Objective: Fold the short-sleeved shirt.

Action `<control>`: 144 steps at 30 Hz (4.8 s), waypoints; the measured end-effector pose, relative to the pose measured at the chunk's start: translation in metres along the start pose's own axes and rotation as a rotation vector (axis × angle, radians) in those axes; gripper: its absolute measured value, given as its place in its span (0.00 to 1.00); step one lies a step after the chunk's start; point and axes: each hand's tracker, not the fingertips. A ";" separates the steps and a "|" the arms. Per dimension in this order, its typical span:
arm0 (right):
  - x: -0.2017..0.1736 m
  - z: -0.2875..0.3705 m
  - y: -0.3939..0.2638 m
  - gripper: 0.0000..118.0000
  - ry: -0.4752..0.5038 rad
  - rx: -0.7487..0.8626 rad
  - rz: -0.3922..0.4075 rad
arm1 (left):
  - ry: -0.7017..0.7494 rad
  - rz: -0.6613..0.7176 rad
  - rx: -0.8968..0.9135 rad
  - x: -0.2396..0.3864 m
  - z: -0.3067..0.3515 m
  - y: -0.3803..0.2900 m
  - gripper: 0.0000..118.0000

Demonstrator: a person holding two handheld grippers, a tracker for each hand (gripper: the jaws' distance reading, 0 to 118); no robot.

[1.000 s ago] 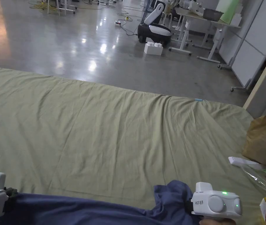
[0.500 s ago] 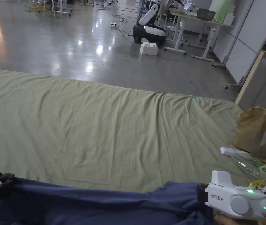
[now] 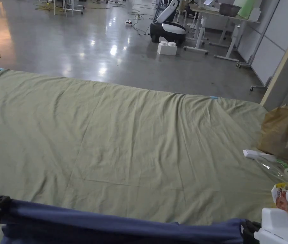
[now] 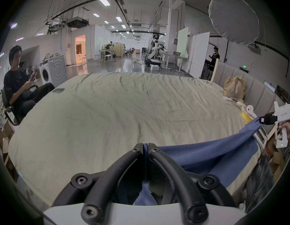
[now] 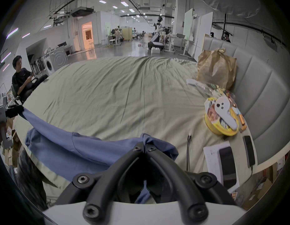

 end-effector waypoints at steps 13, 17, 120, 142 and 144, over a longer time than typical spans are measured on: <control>-0.009 -0.015 -0.072 0.01 -0.042 -0.211 0.057 | 0.027 0.003 -0.260 0.007 0.012 -0.086 0.04; -0.007 -0.011 -0.070 0.01 -0.045 -0.238 0.049 | 0.050 -0.018 -0.293 0.011 0.000 -0.093 0.04; -0.149 -0.008 0.050 0.01 -0.058 0.547 -0.005 | -0.277 0.456 -0.372 -0.090 -0.012 -0.011 0.06; -0.131 -0.006 0.034 0.01 -0.037 0.547 -0.073 | -0.407 0.386 -0.427 0.085 -0.026 0.022 0.07; -0.126 -0.008 0.029 0.01 -0.039 0.514 -0.110 | -0.383 0.358 -0.463 0.110 -0.039 0.014 0.07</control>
